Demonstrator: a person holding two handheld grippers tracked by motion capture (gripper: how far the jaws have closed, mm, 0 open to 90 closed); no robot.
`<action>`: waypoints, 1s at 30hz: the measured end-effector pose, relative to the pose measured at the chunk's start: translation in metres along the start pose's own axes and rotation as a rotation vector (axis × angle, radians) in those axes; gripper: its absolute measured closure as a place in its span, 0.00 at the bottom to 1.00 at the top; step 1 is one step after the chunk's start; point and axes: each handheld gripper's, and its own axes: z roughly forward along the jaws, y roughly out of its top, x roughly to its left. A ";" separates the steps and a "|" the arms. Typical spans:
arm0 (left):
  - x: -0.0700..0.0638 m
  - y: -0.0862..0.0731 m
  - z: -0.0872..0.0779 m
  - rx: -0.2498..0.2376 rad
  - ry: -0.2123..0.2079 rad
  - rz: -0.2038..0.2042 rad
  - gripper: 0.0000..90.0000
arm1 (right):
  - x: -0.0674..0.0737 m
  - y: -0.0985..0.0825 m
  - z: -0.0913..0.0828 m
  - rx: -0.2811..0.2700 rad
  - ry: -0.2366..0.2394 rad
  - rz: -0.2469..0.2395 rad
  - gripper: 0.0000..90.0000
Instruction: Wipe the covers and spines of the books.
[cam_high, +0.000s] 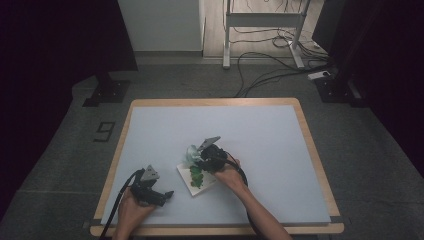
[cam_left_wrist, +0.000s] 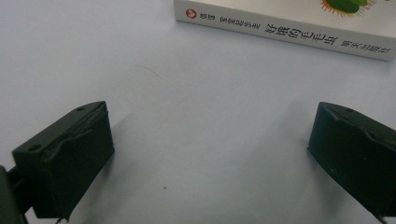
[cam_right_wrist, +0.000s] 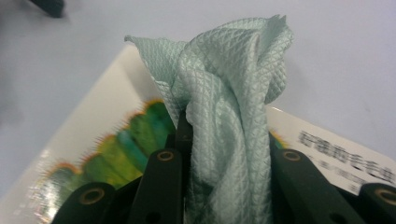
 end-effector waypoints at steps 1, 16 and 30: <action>0.000 0.000 0.000 0.000 0.001 -0.001 0.00 | 0.003 0.001 0.001 -0.002 0.005 -0.004 0.80; 0.000 0.000 0.000 -0.001 0.000 -0.002 0.00 | 0.035 0.017 0.015 -0.005 0.063 -0.075 0.79; 0.000 0.000 0.000 -0.001 0.000 -0.001 0.00 | 0.050 0.018 0.013 -0.002 0.084 -0.102 0.79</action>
